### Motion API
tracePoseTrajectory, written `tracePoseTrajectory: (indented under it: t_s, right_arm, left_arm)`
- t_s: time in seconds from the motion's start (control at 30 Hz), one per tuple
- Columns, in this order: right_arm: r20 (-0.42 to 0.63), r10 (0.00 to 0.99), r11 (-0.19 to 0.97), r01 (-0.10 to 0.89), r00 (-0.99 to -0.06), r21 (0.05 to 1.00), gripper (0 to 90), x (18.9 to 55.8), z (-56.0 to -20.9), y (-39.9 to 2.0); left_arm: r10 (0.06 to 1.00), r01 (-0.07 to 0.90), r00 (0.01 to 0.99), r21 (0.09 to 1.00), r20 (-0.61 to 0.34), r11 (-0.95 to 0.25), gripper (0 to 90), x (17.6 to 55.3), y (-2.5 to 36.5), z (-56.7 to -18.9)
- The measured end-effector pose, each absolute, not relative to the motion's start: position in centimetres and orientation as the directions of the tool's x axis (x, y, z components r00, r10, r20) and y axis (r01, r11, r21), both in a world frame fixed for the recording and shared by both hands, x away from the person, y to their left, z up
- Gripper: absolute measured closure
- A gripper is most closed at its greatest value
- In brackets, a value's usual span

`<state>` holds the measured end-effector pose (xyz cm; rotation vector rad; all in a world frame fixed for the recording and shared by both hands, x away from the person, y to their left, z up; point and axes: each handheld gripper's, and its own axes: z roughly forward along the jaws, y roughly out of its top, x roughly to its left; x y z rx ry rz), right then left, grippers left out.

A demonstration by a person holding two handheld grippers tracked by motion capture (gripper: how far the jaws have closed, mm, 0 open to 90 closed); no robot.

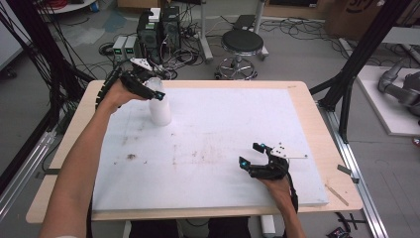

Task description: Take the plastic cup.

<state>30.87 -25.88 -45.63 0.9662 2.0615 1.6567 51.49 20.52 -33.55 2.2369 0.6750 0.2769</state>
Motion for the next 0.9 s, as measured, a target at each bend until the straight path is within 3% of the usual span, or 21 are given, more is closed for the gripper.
tracePoseTrajectory:
  t_s: [0.6, 0.9]
  right_arm:
    - [0.160, 0.679, 0.096, 0.303, -0.717, 0.948, 15.8, 31.0, -45.6, -25.9]
    - [0.161, 0.679, 0.100, 0.306, -0.717, 0.947, 15.8, 31.0, -45.6, -25.9]
  left_arm:
    - [0.551, 0.377, 0.835, 0.737, -0.007, -0.561, 36.3, 51.2, 20.6, -32.6]
    - [0.548, 0.349, 0.837, 0.755, 0.016, -0.555, 36.9, 50.8, 20.6, -29.4]
